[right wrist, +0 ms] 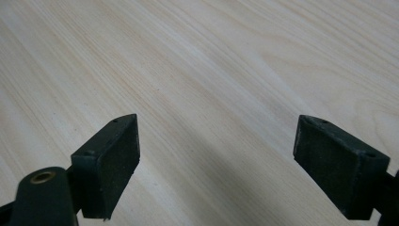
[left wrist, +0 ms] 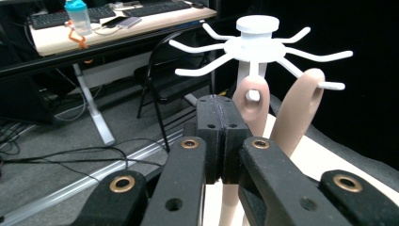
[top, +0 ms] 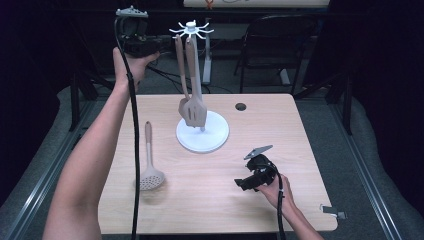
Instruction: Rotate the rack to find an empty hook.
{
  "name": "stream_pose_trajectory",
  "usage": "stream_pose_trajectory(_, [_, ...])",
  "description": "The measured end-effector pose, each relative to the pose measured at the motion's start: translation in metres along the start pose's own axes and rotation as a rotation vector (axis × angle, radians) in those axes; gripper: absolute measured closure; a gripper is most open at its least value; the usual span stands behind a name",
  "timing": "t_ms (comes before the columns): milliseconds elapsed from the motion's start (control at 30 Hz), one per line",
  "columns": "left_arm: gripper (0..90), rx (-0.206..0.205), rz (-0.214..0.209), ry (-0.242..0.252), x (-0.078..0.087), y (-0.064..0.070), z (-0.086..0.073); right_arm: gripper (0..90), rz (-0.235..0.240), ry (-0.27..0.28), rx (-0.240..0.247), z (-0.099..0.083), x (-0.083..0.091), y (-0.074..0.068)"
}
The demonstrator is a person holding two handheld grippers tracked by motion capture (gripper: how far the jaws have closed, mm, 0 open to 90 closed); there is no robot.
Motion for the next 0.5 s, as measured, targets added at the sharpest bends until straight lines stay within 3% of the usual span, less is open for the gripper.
stream_pose_trajectory(200, [89.6,-0.001,-0.04,0.018,0.007,0.005,0.001,14.7,0.004,-0.013,0.003,0.0,-0.001,-0.001])
stream_pose_trajectory(500, [89.5,-0.044,-0.068,0.019,0.012,0.018,0.003,14.6,0.006,-0.004,-0.002,0.001,-0.002,-0.002])
Point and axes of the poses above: each handheld gripper's, and its own axes: x roughly backward along the jaws, z roughly out of its top, y roughly to its right, the point moved 7 cm from there along -x, roughly forward along the jaws, and after that the axes turned 7 degrees about z, right-handed, at the moved point
